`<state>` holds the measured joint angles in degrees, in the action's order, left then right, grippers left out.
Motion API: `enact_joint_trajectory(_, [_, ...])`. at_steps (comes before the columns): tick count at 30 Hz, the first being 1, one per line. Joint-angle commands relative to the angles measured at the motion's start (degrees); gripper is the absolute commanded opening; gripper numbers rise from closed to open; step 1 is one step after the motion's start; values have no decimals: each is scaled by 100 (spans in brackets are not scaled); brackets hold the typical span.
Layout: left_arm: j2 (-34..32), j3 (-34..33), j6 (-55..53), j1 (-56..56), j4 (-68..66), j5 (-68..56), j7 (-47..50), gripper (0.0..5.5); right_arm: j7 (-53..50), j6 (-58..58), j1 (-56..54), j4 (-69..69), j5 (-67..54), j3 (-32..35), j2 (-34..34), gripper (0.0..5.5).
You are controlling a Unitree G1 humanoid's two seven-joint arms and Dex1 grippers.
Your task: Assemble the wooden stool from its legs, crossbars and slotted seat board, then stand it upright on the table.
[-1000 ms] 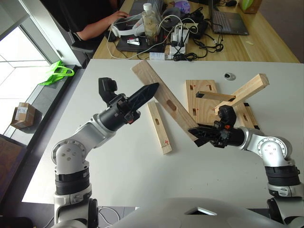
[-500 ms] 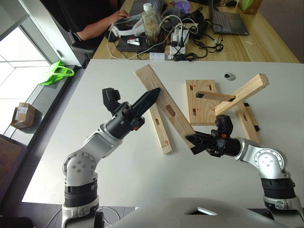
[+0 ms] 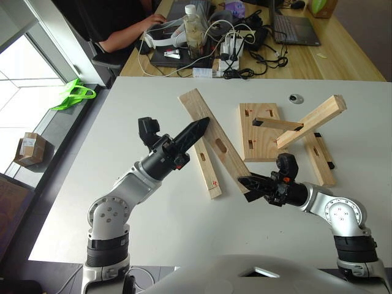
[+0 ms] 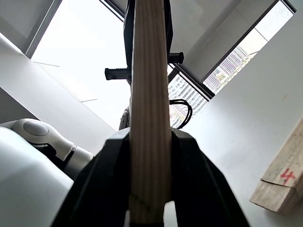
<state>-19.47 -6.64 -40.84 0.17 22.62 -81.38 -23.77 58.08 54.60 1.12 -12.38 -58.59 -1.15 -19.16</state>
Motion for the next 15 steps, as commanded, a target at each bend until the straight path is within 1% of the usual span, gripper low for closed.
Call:
enact_joint_trajectory(1, [-116, 355, -359, -72, -34, 234, -209, 122, -251, -293, -386, 165, 222, 104, 60, 101])
enact_joint_trajectory(15, [-161, 318, -421, -134, -107, 275, -324, 122, -150, -344, -499, 293, 327, 139, 71, 101])
